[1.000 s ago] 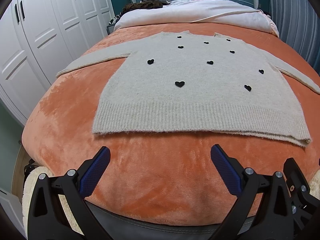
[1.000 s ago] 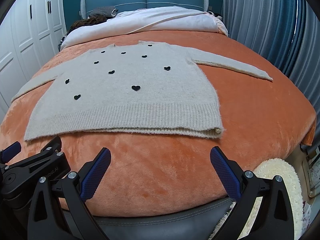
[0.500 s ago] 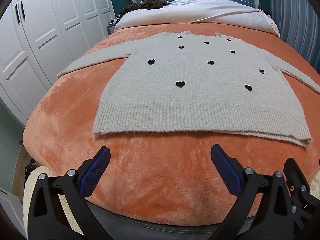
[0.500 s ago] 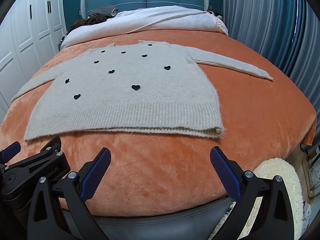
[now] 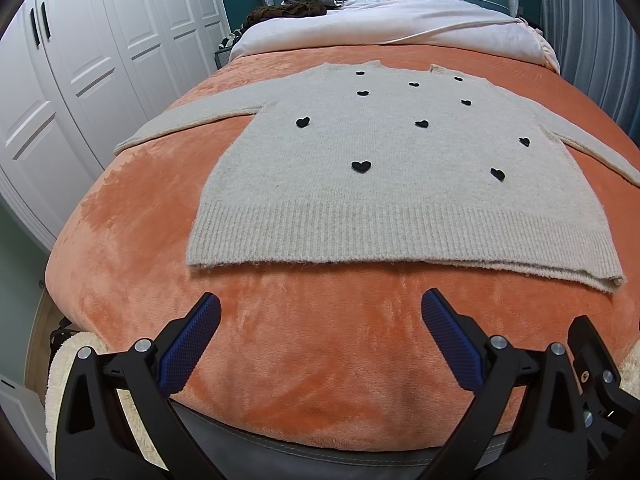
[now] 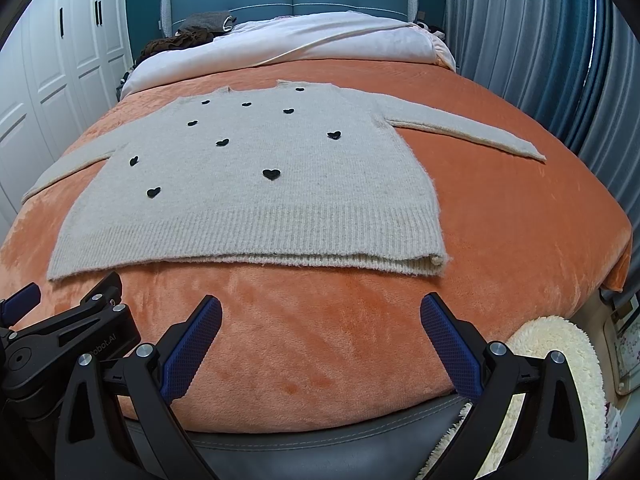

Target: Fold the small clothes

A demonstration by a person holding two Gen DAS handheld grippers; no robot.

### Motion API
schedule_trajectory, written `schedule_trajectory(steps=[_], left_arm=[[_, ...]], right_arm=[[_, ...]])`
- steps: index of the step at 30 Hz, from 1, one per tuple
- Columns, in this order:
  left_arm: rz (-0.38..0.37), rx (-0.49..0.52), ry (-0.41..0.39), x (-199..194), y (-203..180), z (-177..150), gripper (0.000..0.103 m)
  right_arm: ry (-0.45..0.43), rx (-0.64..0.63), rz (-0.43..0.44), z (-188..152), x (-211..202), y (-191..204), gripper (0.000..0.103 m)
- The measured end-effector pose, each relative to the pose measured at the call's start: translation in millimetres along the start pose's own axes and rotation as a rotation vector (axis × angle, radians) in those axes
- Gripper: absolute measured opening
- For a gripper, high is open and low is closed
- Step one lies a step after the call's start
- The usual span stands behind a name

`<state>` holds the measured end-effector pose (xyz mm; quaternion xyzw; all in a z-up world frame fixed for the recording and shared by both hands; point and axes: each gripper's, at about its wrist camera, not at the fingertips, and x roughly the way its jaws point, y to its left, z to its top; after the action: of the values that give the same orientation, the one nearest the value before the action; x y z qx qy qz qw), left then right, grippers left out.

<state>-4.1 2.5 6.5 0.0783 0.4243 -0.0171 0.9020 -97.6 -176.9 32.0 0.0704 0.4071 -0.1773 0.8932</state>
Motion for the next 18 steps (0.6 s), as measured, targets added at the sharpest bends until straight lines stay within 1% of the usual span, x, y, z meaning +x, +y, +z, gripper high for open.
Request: schedule_trajectory(steps=[18], left_arm=[[0.001,0.002,0.000,0.5,0.0,-0.8,0.098]], right_arm=[[0.000,-0.001,-0.001,0.0,0.4,0.2,0.098]])
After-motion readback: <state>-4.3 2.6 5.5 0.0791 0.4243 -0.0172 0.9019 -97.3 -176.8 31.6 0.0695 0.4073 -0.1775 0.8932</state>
